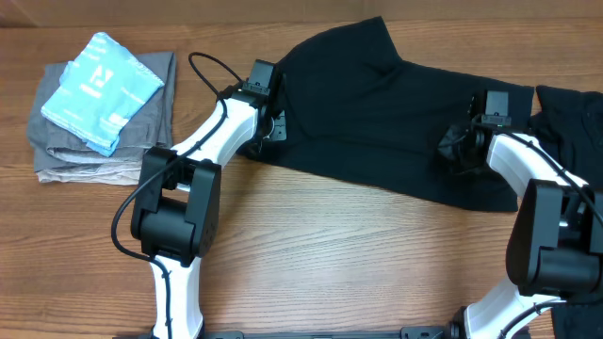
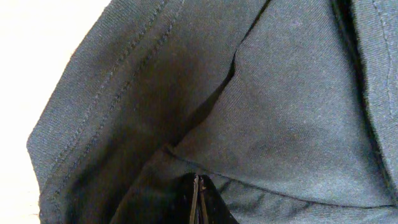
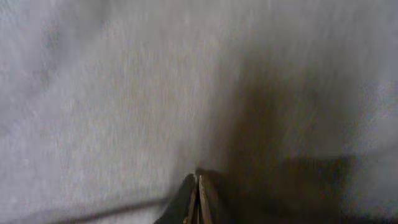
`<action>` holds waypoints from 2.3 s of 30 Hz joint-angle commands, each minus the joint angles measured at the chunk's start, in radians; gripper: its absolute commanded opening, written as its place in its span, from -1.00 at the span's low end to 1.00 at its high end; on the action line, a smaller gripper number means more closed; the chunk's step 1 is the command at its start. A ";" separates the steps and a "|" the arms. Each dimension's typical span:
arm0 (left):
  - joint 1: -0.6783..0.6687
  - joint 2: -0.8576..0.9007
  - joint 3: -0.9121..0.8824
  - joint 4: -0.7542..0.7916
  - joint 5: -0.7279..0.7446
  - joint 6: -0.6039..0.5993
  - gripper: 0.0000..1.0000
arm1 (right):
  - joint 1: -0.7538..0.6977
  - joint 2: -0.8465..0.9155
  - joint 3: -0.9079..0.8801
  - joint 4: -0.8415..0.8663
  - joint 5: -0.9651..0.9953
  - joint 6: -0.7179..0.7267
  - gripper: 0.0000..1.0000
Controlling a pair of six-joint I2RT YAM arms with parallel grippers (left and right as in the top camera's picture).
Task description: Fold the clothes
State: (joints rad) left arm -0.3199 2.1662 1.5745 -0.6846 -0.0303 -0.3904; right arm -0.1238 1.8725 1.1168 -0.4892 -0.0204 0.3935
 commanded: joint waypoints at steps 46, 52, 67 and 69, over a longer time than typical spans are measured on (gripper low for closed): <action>0.006 0.016 0.011 0.032 -0.003 -0.006 -0.92 | -0.108 -0.013 0.065 -0.123 0.177 0.075 -0.85; 0.006 0.016 0.011 0.040 -0.003 -0.006 -0.92 | -0.108 -0.013 0.066 -0.082 0.177 0.074 -0.79; 0.008 -0.250 0.237 -0.204 -0.006 0.076 -0.90 | -0.203 -0.044 0.528 -0.517 0.170 0.071 1.00; 0.008 -0.236 0.232 -0.287 -0.005 0.072 -0.92 | -0.222 -0.042 0.528 -0.518 0.170 0.071 1.00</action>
State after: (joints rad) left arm -0.3199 1.9179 1.8072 -0.8978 -0.0311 -0.3363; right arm -0.3218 1.8389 1.6318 -0.9981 0.1390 0.4652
